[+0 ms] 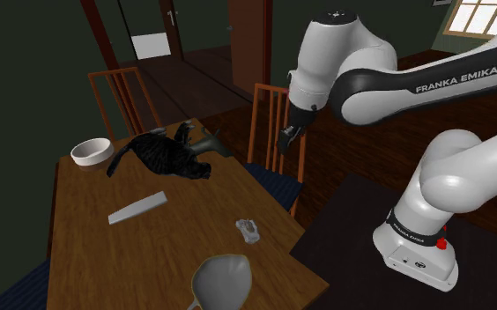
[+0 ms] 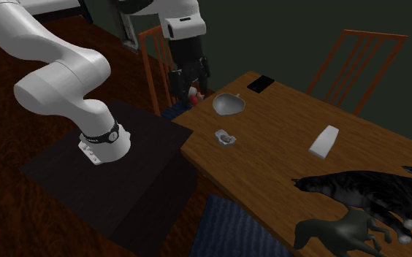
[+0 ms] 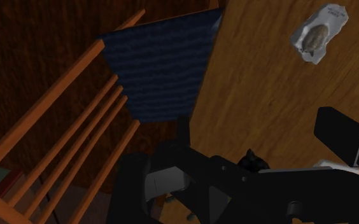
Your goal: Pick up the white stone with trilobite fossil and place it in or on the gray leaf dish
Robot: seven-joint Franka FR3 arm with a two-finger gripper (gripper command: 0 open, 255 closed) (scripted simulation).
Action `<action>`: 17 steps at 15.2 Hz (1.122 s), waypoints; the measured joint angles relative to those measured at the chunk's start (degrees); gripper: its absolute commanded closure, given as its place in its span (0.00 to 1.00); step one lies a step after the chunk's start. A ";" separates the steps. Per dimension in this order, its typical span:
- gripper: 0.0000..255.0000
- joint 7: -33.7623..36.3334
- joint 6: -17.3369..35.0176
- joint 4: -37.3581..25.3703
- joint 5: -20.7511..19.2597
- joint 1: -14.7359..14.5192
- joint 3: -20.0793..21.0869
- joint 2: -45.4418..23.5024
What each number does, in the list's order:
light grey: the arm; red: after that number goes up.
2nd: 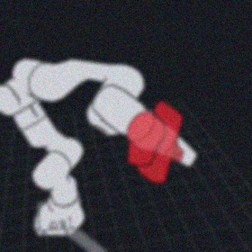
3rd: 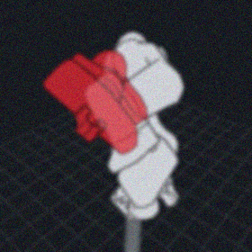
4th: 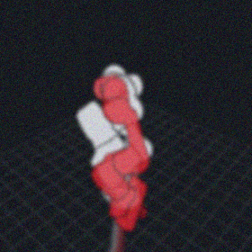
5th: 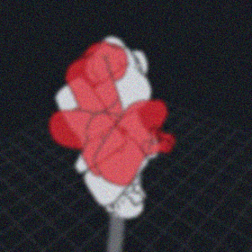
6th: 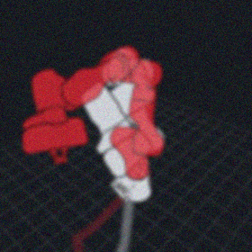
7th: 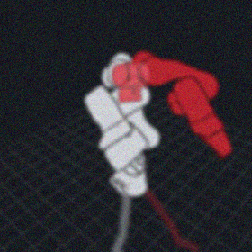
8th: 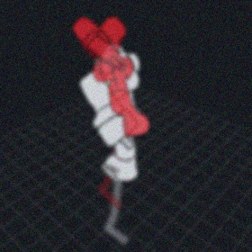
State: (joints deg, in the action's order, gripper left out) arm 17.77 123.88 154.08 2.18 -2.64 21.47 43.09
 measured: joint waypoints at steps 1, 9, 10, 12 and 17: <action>0.00 1.37 1.98 0.48 0.03 0.18 1.36 -1.46; 0.00 16.42 17.12 1.65 -3.16 4.64 15.92 -15.40; 0.00 18.72 19.01 1.68 -4.45 5.97 18.07 -17.34; 0.00 24.03 22.07 0.26 -8.61 10.18 23.06 -22.11; 0.00 47.64 24.39 -5.65 -32.75 26.97 40.61 -38.97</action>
State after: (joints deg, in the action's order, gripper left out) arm 65.41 148.27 148.43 -30.57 24.33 62.09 4.12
